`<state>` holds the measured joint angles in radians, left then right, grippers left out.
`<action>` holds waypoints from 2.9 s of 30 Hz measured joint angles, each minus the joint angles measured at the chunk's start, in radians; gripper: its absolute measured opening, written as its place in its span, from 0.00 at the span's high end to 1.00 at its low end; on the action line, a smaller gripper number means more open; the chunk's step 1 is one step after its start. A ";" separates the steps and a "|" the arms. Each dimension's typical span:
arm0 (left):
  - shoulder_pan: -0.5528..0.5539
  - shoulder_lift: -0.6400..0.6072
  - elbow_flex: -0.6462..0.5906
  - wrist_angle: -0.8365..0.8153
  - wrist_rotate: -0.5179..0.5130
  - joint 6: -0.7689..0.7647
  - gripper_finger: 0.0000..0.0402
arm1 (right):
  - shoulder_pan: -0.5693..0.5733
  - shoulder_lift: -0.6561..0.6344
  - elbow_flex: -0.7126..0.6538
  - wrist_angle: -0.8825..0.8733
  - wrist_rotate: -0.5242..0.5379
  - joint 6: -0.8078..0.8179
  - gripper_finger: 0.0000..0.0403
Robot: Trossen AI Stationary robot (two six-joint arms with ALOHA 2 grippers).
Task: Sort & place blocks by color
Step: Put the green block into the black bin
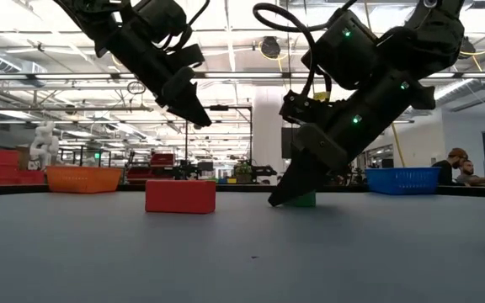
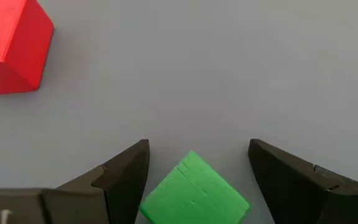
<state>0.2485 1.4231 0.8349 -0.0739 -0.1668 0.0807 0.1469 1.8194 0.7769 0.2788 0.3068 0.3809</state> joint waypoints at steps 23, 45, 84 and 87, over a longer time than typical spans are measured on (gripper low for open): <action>-0.002 0.000 0.000 -0.005 0.000 -0.005 0.54 | 0.014 -0.090 -0.051 -0.040 -0.072 -0.019 0.33; -0.002 0.000 0.000 -0.004 0.000 -0.003 0.54 | 0.014 -0.092 -0.050 -0.040 -0.020 -0.054 0.58; 0.039 0.000 0.017 0.282 0.001 0.151 0.54 | 0.576 -0.756 -0.050 -0.868 -0.934 1.496 0.58; 0.039 0.000 0.027 0.284 0.015 0.150 0.54 | 0.609 -0.757 -0.050 -0.875 -0.888 1.561 0.58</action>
<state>0.2872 1.4227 0.8615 0.2103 -0.1518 0.2309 0.7557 1.0626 0.7273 -0.5967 -0.5814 1.9422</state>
